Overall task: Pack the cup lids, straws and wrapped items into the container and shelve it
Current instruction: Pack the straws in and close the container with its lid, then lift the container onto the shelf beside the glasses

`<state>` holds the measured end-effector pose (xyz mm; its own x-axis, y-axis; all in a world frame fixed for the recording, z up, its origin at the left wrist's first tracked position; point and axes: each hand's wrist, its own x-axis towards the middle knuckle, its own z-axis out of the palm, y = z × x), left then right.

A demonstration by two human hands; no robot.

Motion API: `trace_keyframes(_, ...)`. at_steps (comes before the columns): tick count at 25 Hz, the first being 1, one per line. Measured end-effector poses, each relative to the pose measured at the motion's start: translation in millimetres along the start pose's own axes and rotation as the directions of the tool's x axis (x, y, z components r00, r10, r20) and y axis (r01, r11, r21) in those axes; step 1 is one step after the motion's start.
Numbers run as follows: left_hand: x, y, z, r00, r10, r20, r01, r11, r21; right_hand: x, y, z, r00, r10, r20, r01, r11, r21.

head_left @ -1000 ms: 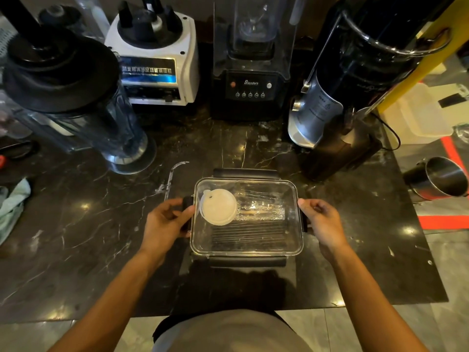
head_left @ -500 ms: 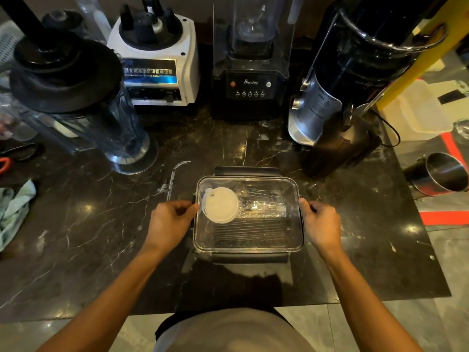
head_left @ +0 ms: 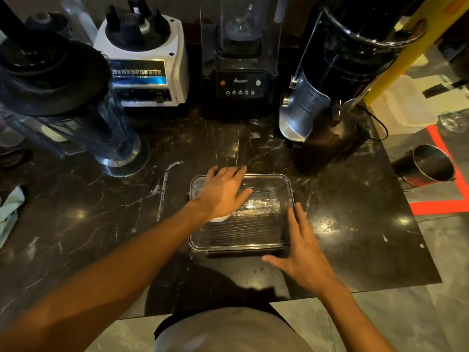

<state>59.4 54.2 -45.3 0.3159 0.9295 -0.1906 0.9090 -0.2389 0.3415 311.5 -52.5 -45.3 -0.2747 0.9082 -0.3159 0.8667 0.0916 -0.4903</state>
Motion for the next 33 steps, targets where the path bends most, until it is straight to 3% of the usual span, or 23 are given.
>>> trace_keyframes(8,5,-3,6,0.996,-0.025,-0.09,0.018,0.996,-0.084,4,2,3,0.999,0.006,-0.051,-0.005,1.0,0.024)
trace_keyframes(11,-17,-3,4,0.973,-0.135,-0.188,0.088,0.967,-0.238,1,6,4,0.994,0.104,-0.036,-0.085,0.931,0.354)
trace_keyframes(14,-64,-14,6,0.873,-0.419,-0.251,0.219,0.795,-0.566,-1,7,8,0.953,0.302,-0.019,-0.185,0.632,0.752)
trace_keyframes(16,-94,-17,11,0.819,-0.543,-0.185,0.24,0.618,-0.748,3,7,13,0.924,0.382,-0.005,-0.2,0.493,0.847)
trace_keyframes(19,-124,-15,24,0.774,-0.629,-0.077,0.27,0.438,-0.858,6,5,19,0.918,0.397,-0.002,-0.174,0.404,0.898)
trace_keyframes(23,-148,-16,51,0.759,-0.649,0.043,0.281,0.268,-0.922,4,-1,27,0.915,0.402,-0.036,-0.132,0.383,0.914)
trace_keyframes(27,-155,1,69,0.776,-0.617,0.129,0.293,0.172,-0.941,3,-5,38,0.879,0.475,-0.034,-0.149,0.342,0.928)
trace_keyframes(33,-149,11,43,0.784,-0.62,0.032,0.202,0.206,-0.957,8,-20,17,0.887,0.448,-0.115,-0.088,0.407,0.909)
